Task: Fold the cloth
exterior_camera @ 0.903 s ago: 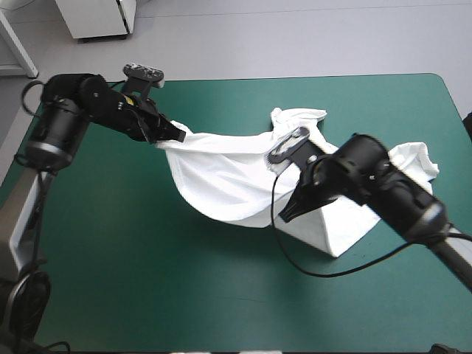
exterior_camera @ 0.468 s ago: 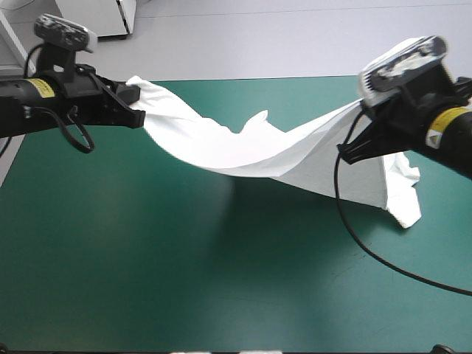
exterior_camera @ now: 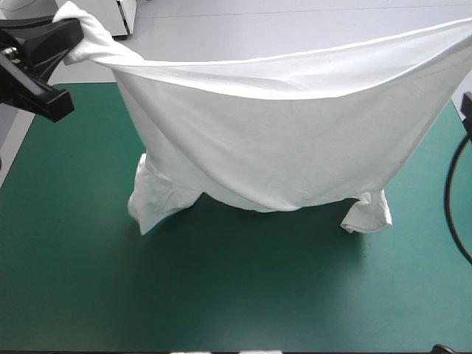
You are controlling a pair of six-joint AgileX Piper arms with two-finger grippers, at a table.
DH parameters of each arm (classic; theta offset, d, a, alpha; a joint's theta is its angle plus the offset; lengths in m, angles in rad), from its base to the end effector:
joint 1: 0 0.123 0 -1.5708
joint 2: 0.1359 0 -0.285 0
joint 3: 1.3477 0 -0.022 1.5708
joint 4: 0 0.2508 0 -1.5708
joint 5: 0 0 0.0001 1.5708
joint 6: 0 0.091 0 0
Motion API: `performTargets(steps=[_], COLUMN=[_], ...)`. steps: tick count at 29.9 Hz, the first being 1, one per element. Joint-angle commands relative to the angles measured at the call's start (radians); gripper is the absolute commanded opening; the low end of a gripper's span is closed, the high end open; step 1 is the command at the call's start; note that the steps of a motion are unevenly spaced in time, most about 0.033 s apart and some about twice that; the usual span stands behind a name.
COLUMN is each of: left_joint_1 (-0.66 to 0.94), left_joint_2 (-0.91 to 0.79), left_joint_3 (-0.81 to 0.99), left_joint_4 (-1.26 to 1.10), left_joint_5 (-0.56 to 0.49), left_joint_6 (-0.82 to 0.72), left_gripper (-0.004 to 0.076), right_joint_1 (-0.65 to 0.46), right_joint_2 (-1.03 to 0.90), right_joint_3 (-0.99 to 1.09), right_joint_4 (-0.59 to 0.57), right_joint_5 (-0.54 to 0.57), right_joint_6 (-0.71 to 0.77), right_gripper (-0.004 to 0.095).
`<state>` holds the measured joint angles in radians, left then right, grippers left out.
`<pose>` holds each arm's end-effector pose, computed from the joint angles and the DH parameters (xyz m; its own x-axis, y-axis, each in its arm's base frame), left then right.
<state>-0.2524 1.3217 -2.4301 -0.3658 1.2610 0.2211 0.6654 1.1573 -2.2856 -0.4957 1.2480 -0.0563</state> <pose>0.1130 -0.0612 0.6436 0.0158 0.0975 -0.9951 0.5658 0.8197 0.0893 0.0802 0.0107 0.6404 0.0502 -0.2150 -0.9753 -0.1897 0.9567 -0.2207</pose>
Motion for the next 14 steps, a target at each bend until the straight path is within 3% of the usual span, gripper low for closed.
performTargets(steps=[1,8,14], left_joint_1=[-0.003,-0.003,-0.003], left_joint_2=[-0.021,-0.031,-0.031], left_joint_3=[-0.069,-0.166,-0.178], left_joint_4=[-0.038,-0.06,-0.076], left_joint_5=[-0.006,0.001,-0.005], left_joint_6=[-0.009,-0.041,-0.062], left_gripper=[-0.0009,-0.0009,-0.0009], right_joint_1=[-0.003,-0.003,-0.003], right_joint_2=[-0.024,-0.064,-0.071], right_joint_3=[-0.07,-0.086,-0.092], right_joint_4=[0.024,0.151,0.193], right_joint_5=[-0.103,-0.195,-0.226], right_joint_6=[-0.027,-0.08,-0.104], right_gripper=[-0.0008,-0.0008,-0.0008])
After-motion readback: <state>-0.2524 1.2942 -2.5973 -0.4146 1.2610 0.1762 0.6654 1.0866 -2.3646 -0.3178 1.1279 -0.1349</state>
